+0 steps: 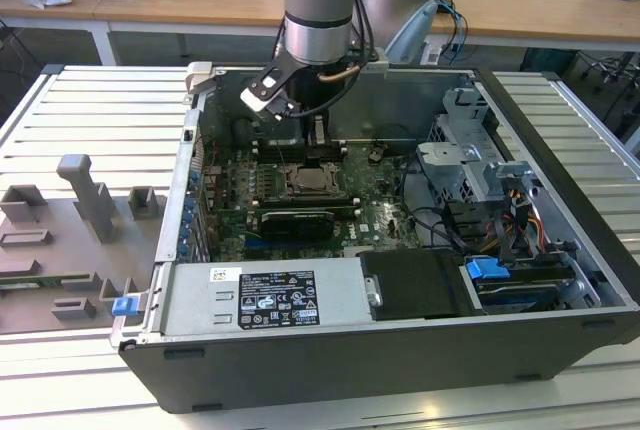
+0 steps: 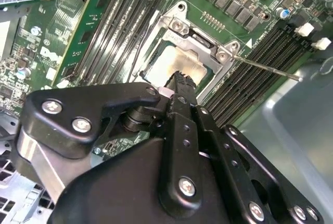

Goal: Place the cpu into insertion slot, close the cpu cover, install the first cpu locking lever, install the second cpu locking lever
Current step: 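Install the first cpu locking lever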

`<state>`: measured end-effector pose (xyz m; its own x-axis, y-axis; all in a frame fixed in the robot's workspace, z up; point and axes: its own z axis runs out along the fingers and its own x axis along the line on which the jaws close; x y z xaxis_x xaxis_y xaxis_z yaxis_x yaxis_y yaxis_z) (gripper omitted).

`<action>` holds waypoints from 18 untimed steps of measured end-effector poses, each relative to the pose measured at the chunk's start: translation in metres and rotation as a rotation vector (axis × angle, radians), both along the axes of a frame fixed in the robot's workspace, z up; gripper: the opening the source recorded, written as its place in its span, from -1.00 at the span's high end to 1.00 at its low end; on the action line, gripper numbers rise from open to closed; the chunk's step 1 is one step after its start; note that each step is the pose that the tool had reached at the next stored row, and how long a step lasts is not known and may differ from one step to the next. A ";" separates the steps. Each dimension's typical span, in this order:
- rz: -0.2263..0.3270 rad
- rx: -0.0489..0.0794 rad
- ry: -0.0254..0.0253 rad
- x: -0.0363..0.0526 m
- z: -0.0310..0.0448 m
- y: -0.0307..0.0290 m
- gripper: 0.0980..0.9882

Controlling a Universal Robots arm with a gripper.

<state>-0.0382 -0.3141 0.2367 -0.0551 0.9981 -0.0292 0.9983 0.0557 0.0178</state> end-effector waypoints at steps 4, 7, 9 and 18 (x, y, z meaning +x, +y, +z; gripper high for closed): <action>0.000 -0.018 -0.0001 0.0000 0.0121 0.0003 0.98; 0.000 -0.026 0.0000 0.0000 0.0226 0.0003 0.98; 0.000 -0.027 0.0000 -0.0001 0.0278 0.0003 0.98; 0.000 -0.036 0.0000 -0.0001 0.0816 0.0005 0.98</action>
